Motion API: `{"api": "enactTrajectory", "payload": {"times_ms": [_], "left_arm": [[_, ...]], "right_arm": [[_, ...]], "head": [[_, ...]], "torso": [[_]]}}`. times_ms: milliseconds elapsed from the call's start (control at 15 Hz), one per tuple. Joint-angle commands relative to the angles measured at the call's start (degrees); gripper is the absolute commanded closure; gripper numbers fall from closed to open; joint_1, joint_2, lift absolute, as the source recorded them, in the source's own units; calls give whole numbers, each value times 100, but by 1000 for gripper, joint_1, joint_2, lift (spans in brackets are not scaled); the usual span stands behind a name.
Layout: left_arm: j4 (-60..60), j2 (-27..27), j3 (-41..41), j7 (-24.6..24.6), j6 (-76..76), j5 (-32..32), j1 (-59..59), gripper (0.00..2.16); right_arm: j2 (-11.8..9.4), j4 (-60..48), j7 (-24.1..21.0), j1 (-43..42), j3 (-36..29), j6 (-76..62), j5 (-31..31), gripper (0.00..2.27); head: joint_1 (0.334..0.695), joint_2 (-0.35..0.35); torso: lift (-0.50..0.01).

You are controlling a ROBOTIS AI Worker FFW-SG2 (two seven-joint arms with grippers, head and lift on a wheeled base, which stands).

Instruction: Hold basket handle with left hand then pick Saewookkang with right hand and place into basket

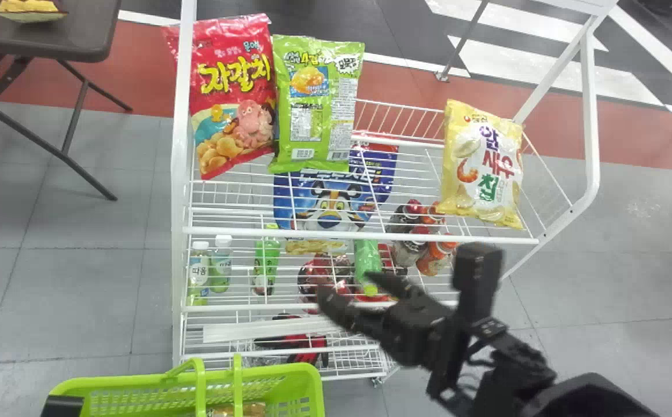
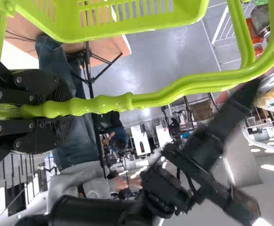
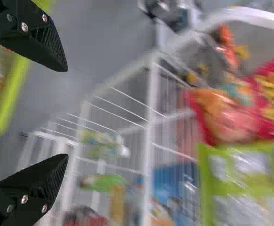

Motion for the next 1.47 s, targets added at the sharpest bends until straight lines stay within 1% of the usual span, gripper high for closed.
{"api": "enactTrajectory", "payload": {"times_ms": [0,67,200,267,333,467,533,800,1400], "left_arm": [[33,-12,1,-1,-139,2,44,1926],[33,-12,-8,16,-175,-7,61,1926],[41,-21,1,-1,-315,-7,123,1926],[41,-21,1,-1,-386,-7,167,1926],[41,-30,1,8,-491,-7,219,1926],[41,-56,9,8,-649,-24,325,1926],[50,-65,9,-1,-667,-33,351,1926],[85,-92,80,-63,-913,-33,492,1926],[59,-100,106,-98,-930,-33,588,1926]], "right_arm": [[183,126,-98,207,-195,-1693,73,161],[236,179,-185,260,-195,-2132,134,161],[412,302,-335,488,-10,-3310,574,181],[500,337,-440,558,131,-3573,688,181],[579,346,-643,629,324,-3661,908,181],[596,416,-801,673,544,-3661,1110,167],[596,425,-853,725,588,-3696,1321,167],[570,557,-853,980,544,-4505,1321,164],[517,548,-853,1024,535,-4575,1294,164]], "head": [[695,-350],[695,-350],[695,-350],[695,-350],[695,-350],[695,-350],[695,-350],[695,-350],[695,-350]], "torso": [[-19],[-19],[-19],[-19],[-19],[-19],[-19],[-19],[-19]]}}
